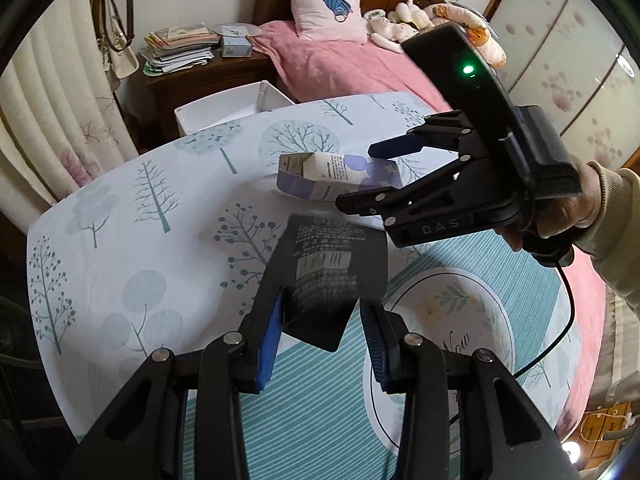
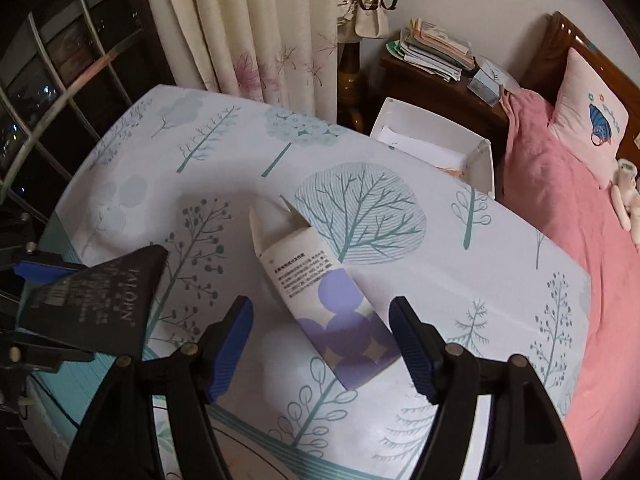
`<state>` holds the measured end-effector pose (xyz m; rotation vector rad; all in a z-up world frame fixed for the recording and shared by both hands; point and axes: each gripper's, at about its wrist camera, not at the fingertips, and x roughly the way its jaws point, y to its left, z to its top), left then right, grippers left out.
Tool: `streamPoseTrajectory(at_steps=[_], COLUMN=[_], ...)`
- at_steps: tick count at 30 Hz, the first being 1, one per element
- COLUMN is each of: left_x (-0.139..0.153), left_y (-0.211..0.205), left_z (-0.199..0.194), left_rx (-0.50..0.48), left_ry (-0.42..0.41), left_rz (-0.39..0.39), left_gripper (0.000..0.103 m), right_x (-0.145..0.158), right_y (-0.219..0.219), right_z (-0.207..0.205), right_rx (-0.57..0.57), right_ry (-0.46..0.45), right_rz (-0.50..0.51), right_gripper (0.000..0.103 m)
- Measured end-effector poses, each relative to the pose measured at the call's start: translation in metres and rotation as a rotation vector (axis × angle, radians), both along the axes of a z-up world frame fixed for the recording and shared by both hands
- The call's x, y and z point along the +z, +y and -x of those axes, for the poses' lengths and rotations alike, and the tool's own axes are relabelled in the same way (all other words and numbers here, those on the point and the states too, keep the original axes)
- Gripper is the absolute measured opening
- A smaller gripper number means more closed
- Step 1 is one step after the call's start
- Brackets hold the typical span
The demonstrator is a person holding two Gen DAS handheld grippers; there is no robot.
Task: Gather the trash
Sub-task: 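Grasp the black card box with the left tool while the right tool grasps the white-purple box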
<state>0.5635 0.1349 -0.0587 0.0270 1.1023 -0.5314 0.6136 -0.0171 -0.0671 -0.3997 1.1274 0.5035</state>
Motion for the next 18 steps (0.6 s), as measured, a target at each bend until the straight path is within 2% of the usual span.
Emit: streamPoseTrajectory(at_steps=[1,2,3,5,10,12,18], left_x=[0.000,-0.001,-0.002,-0.002,0.004,0.011,0.048], left_y=[0.000,0.001,0.001,0.001,0.000,-0.002,-0.019], left_z=[0.002,0.003,0.004,0.007,0.018,0.027,0.070], left_rx=[0.004,0.008,0.013,0.025,0.044,0.045,0.030], left_ry=[0.000,0.000,-0.001,-0.002,-0.010,-0.021,-0.084], left_rz=[-0.002,-0.004,-0.009,-0.018,-0.018,-0.012,-0.003], left_gripper=[0.037,0.037,0.037,0.037,0.037,0.037,0.037], right_x=[-0.002,-0.004,-0.005,-0.005,0.004,0.014,0.052], right_y=[0.001,0.001,0.001,-0.003,-0.015,-0.024,-0.053], right_z=[-0.001,-0.001,-0.001,0.002,0.027,0.044,0.106], right_rx=[-0.006,-0.012,-0.025,-0.042,-0.078,-0.104,-0.159], right_ry=[0.002,0.001,-0.002,0.005,-0.002,-0.003,-0.028], right_rz=[0.006,0.011,0.021,0.010,-0.019,-0.060,-0.176], right_gripper=[0.070,0.060,0.045,0.037,0.035,0.035,0.035])
